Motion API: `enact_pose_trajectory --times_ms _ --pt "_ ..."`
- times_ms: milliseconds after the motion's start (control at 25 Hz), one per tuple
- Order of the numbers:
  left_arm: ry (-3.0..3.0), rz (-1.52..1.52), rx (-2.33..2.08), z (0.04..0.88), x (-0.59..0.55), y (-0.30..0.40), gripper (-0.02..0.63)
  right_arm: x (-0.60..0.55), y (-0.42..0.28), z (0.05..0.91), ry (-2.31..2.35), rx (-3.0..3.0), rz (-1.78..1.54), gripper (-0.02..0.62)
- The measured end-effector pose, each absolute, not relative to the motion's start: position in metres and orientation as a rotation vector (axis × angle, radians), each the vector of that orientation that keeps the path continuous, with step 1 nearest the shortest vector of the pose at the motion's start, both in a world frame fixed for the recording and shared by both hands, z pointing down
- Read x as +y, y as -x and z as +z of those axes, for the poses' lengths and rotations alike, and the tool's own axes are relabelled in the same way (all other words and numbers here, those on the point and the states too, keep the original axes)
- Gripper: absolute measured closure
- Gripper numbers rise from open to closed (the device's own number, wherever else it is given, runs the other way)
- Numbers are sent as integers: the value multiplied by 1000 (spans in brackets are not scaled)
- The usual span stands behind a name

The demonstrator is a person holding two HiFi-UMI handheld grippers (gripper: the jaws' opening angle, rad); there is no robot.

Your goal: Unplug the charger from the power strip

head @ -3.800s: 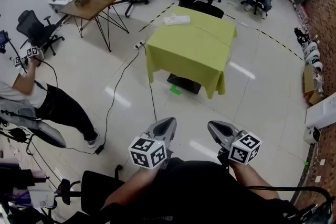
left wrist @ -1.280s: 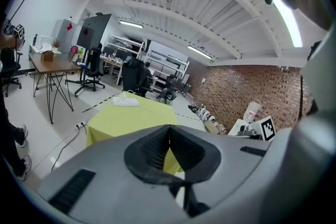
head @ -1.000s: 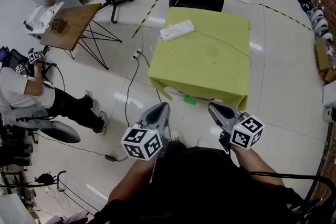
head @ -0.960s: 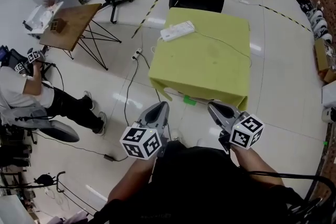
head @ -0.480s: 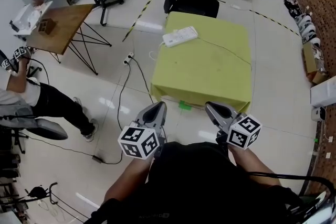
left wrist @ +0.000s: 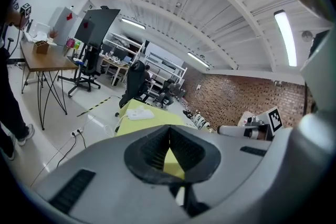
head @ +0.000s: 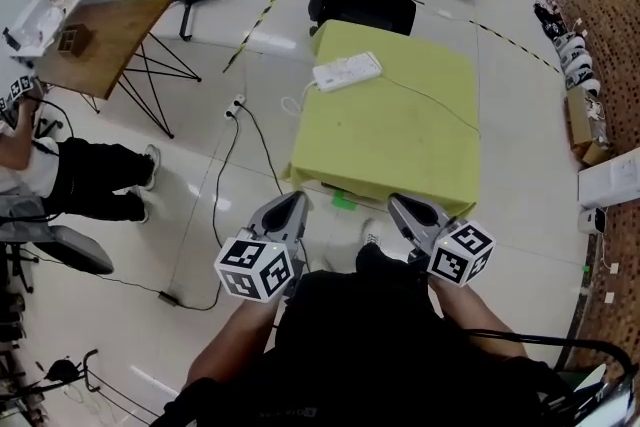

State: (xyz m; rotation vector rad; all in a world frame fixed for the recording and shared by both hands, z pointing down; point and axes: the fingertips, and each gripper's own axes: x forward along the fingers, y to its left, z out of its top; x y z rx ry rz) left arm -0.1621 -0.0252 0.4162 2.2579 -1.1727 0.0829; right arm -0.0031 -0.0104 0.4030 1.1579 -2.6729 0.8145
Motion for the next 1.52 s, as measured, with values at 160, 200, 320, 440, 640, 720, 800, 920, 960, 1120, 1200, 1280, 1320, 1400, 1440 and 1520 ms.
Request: enact_pose_trajectory --times_ms 160,200,320,440,640,720,800,920,960,1120,1200,1280,1320,1400,1440,1520 --pt "-2251 92 -1167 420 -39 160 601 -29 8 402 -1131 -2678 810 592" --pt "-2251 92 -1171 420 -44 159 601 -34 7 403 -1125 -2681 806 592" --pt "-2242 91 -1195 423 -60 157 601 -53 2 409 -1111 -2685 820 592" --pt "-2229 88 -1227 419 -81 151 601 -81 -4 409 -1089 -2701 840 592" --pt "-2220 106 -1291 413 -120 132 601 -129 -16 398 -1010 -2773 805 592" --pt "-2214 114 -1308 412 -135 121 601 -146 -25 400 -989 -2785 815 592" --pt "-2205 125 -1316 414 -146 106 601 -161 -38 404 -977 -2789 838 592" --pt "-2188 149 -1325 417 -162 85 601 -180 -57 408 -960 -2792 870 592" --pt "-2185 157 -1328 417 -168 79 601 -185 -62 408 -951 -2796 873 592" --pt "-2185 196 -1351 419 -190 59 601 -206 -83 418 -928 -2801 890 592" --pt "-2178 215 -1354 422 -196 50 601 -216 -90 429 -922 -2788 920 592" --pt "-2169 253 -1340 428 -196 43 601 -221 -95 438 -918 -2777 960 592" --pt "-2162 276 -1333 431 -195 42 601 -222 -97 441 -917 -2773 976 592" --pt "-2142 309 -1334 436 -197 46 601 -225 -97 447 -915 -2769 999 592" --pt "-2132 315 -1339 437 -200 49 601 -228 -96 450 -917 -2765 1009 592" --pt "-2127 315 -1344 437 -207 55 601 -235 -93 456 -920 -2754 1025 592"
